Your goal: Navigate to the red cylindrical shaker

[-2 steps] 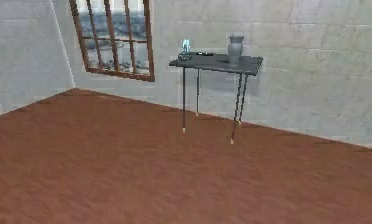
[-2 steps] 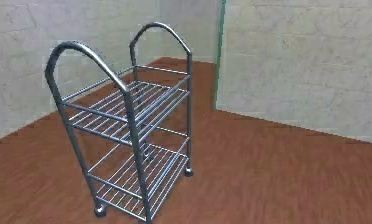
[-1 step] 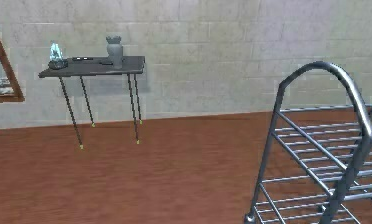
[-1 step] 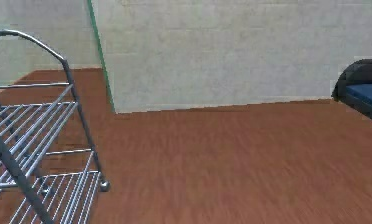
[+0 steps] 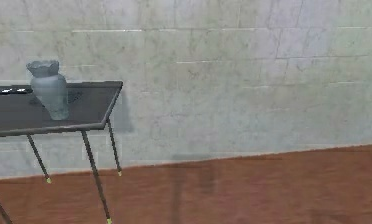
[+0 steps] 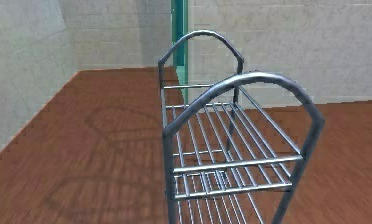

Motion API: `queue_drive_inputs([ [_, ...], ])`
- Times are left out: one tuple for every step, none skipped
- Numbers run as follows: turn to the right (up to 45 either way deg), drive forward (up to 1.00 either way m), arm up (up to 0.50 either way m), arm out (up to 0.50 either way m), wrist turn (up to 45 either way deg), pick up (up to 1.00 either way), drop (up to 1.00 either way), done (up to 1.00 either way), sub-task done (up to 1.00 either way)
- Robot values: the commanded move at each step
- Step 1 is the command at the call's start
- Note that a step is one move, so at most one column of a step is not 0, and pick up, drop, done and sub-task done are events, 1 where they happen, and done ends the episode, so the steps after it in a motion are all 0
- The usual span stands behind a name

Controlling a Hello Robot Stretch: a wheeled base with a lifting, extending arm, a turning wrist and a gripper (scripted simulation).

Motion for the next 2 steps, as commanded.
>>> queue_drive_inputs([
  [6.0, 0.0, 0.0, 0.0, 0.0, 0.0, 0.0, 0.0, 0.0],
  [0.0, 0.35, 0.0, 0.0, 0.0, 0.0, 0.0, 0.0, 0.0],
])
